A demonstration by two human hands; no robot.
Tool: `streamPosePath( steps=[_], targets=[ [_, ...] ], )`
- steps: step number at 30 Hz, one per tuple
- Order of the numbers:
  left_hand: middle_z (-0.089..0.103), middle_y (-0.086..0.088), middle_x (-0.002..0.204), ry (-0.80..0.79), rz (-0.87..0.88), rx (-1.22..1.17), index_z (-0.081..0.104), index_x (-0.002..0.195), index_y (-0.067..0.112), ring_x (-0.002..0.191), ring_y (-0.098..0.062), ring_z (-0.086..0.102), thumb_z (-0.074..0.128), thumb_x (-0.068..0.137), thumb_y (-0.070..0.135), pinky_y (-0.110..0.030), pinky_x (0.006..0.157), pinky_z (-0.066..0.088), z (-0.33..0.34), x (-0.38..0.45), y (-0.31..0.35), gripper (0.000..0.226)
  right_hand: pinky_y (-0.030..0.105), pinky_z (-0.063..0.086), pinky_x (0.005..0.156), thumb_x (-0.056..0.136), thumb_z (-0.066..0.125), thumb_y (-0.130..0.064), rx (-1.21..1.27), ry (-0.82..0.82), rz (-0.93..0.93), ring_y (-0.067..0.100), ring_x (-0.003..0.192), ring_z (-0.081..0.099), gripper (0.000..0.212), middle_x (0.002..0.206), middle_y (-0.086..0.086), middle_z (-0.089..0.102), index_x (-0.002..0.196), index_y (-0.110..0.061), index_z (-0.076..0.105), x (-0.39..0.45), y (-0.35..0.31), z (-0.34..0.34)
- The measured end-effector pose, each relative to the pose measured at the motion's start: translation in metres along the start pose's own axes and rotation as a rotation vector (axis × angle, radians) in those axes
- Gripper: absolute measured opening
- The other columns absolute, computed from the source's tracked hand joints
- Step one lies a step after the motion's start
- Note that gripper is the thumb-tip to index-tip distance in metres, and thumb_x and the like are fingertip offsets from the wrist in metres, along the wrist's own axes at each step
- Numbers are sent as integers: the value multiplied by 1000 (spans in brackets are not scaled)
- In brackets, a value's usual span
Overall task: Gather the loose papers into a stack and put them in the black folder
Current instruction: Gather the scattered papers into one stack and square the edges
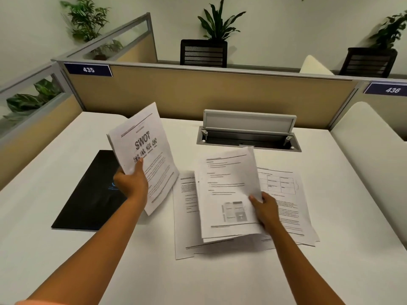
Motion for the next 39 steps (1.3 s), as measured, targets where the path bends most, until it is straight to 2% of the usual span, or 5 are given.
streamPosePath(
  steps=[12, 20, 25, 28, 39],
  targets=[
    [68, 7, 98, 19, 69, 5, 64, 105, 29, 78, -6, 67, 77, 83, 28, -13, 49, 53, -18, 7, 13, 26, 40, 47, 100, 85, 74, -31, -476, 25, -53, 32, 121, 49, 54, 132, 15, 51, 128, -3, 57, -42, -18, 77],
    [66, 18, 92, 6, 70, -12, 63, 102, 31, 76, -3, 66, 77, 83, 27, -11, 48, 52, -20, 6, 11, 24, 41, 53, 87, 70, 87, -16, -261, -53, 41, 35, 106, 64, 67, 120, 15, 61, 120, -7, 43, -35, -19, 86],
    [67, 14, 95, -13, 70, 15, 64, 103, 31, 78, -5, 67, 77, 84, 30, -14, 51, 54, -18, 10, 9, 23, 43, 54, 93, 89, 68, -26, -254, -144, 0, 32, 108, 65, 39, 119, 10, 68, 123, -9, 60, -26, -7, 84],
    [67, 7, 99, -19, 67, 45, 64, 104, 29, 79, -7, 67, 76, 85, 30, -15, 52, 54, -16, 14, 6, 23, 33, 55, 76, 91, 65, -27, -46, -160, -49, 25, 99, 68, 22, 103, 0, 71, 111, -18, 65, -23, -8, 72],
    [72, -5, 105, -337, -179, 147, 66, 111, 16, 90, -24, 69, 73, 87, 20, -35, 71, 56, 20, -4, -31, 25, 17, 58, 62, 88, 69, -37, 309, -203, -90, 6, 83, 74, 18, 97, -10, 77, 102, -26, 69, -9, -60, 51]
  ],
)
Point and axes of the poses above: each hand's wrist, its own x-axis towards the middle knuckle, its own z-axis out of the palm, y = z × x, the point moved 7 cm from there along x, towards the middle knuckle
